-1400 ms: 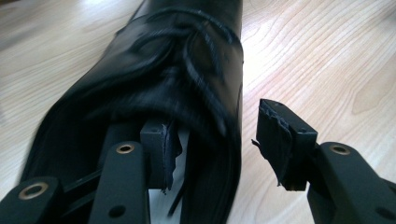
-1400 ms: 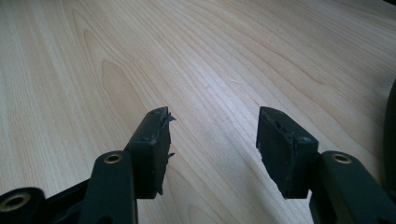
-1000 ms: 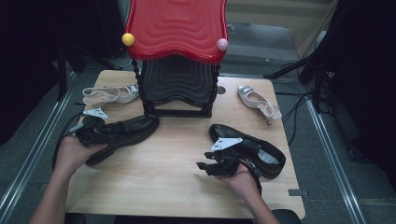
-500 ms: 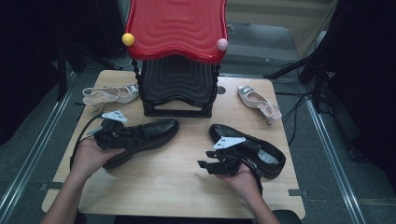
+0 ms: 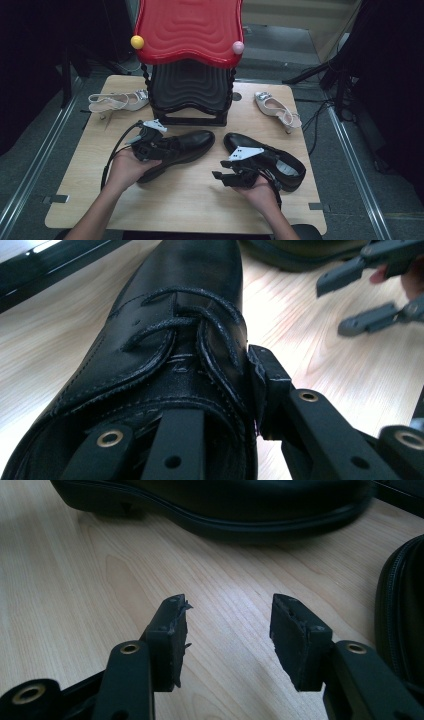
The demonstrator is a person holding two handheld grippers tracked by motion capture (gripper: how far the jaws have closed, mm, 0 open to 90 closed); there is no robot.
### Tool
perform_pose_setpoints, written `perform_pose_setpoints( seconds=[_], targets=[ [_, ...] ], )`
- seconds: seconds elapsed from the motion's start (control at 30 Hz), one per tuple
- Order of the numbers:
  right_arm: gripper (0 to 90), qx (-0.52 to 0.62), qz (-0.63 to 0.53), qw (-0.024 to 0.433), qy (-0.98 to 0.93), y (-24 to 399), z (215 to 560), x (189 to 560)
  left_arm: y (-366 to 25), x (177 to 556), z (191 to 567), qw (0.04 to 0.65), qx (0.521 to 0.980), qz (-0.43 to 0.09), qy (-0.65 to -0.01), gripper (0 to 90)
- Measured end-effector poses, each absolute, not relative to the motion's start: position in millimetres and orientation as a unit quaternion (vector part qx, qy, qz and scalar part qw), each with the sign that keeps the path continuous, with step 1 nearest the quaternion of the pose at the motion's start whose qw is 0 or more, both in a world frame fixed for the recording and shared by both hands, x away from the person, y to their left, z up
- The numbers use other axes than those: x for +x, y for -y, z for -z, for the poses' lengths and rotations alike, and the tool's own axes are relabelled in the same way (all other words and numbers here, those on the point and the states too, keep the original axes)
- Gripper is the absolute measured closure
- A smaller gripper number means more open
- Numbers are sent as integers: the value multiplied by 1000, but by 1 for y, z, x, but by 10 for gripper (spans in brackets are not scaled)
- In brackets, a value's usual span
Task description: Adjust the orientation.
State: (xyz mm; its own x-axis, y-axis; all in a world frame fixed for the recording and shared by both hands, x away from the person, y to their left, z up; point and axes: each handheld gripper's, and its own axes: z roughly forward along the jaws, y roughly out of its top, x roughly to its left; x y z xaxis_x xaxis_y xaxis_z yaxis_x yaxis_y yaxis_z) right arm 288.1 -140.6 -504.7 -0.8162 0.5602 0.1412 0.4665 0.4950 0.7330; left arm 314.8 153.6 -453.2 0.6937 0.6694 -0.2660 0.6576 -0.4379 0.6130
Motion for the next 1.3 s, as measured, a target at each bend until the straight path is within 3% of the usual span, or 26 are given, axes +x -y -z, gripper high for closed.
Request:
perform_pose_setpoints(
  seconds=[0.3,0.47,0.8,1.0,1.13,1.3],
  targets=[
    [491,296,-394,57,-868,135,509,288,-139,312,467,367,847,6,-384,718],
    [492,296,-396,63,-867,135,508,287,-139,311,465,355,860,14,-366,553],
    [542,311,-400,53,-861,136,504,286,-158,304,452,343,872,11,-349,501],
    [622,315,-394,47,-862,133,501,284,-181,299,439,351,870,-10,-346,524],
    [673,317,-396,40,-861,131,499,283,-202,297,426,376,859,-12,-348,628],
    [800,331,-397,31,-856,128,499,285,-228,302,426,377,852,-21,-362,772]
  ],
)
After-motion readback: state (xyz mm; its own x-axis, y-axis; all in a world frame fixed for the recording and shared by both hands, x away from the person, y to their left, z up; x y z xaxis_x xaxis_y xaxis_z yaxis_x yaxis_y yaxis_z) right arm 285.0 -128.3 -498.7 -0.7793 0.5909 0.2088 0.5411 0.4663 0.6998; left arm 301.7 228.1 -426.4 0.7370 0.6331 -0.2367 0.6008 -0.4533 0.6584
